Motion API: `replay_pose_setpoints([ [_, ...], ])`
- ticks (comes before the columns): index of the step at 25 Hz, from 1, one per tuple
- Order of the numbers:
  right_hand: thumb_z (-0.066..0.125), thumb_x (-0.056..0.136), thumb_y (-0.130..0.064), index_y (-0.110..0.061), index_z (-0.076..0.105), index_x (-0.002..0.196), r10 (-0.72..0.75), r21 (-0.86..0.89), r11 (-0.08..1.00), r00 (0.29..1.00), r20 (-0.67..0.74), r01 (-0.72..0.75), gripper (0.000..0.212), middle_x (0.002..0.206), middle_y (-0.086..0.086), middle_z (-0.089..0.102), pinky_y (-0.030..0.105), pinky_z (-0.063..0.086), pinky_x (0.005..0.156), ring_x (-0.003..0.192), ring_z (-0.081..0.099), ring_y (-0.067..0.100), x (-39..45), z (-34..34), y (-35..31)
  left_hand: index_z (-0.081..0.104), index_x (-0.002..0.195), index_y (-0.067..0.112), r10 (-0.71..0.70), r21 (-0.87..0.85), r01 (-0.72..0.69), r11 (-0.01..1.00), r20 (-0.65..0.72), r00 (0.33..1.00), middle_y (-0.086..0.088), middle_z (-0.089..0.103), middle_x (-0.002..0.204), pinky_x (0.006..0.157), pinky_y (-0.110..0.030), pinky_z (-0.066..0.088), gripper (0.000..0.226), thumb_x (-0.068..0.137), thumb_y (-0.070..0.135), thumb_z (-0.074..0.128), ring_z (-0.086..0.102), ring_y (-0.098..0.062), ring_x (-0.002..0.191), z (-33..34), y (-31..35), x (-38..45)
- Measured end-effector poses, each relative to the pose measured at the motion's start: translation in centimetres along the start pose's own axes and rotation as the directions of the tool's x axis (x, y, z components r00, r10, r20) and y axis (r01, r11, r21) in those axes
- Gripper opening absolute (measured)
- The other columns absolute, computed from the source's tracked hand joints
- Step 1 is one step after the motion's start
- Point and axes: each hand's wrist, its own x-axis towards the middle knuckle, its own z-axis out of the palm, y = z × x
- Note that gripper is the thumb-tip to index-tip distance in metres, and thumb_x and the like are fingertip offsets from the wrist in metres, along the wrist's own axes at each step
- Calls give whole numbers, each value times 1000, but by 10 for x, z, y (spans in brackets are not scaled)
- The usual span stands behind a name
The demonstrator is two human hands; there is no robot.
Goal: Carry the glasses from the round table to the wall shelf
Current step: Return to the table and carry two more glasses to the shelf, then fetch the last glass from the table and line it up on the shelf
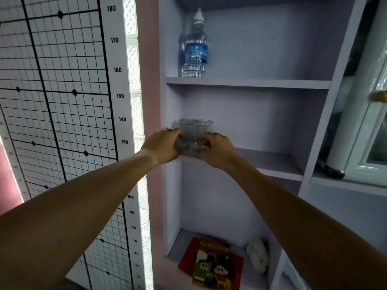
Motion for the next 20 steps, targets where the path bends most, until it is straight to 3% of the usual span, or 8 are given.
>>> replay_pose_setpoints([
  [5,66,84,-23,-18,66,94,-105,39,993,980,-172,113,11,88,4,70,32,53,66,78,65,25,-15,4,-5,58,102,28,-12,-60,11,998,-13,1000,4,69,98,69,-30,47,28,80,43,64,65,-23,84,-11,10,-12],
  [7,66,85,-26,-19,65,90,-172,67,980,969,-179,186,9,80,-2,67,31,52,62,70,62,18,-20,8,-9,59,100,28,-14,-17,14,1000,-23,1000,6,71,93,68,-31,50,24,83,45,63,65,-19,79,-17,6,-21],
  [10,65,85,-31,-22,64,94,-207,86,974,977,-41,210,13,78,-5,63,28,47,61,68,59,15,-31,41,-10,62,102,25,-124,75,118,990,77,989,1,71,96,73,-33,52,25,87,45,63,62,-17,80,-10,-21,-59],
  [12,65,84,-30,-22,65,96,-163,115,982,980,113,150,14,79,-3,67,27,48,65,73,62,17,-52,88,-5,62,100,26,-264,73,254,964,208,942,1,70,98,75,-34,50,24,86,45,64,62,-18,85,7,-54,-116],
  [15,64,84,-30,-25,65,98,-105,100,993,883,458,66,15,90,1,71,27,48,71,87,65,22,-123,188,-6,61,92,26,-507,149,492,858,404,762,-2,67,99,81,-36,51,24,81,47,65,62,-25,93,41,-103,-258],
  [17,62,86,-30,-28,63,98,-89,98,995,735,672,31,12,96,0,67,32,51,80,93,64,24,-192,250,-9,63,89,26,-638,211,636,742,513,574,-1,68,98,79,-36,52,23,81,48,64,63,-23,90,61,-120,-375],
  [20,60,89,-31,-28,64,100,-105,78,994,509,855,73,12,96,-3,67,33,51,77,97,64,24,-289,311,-10,62,83,26,-742,235,817,527,596,307,1,70,98,80,-36,52,19,83,45,64,63,-22,90,82,-104,-535],
])
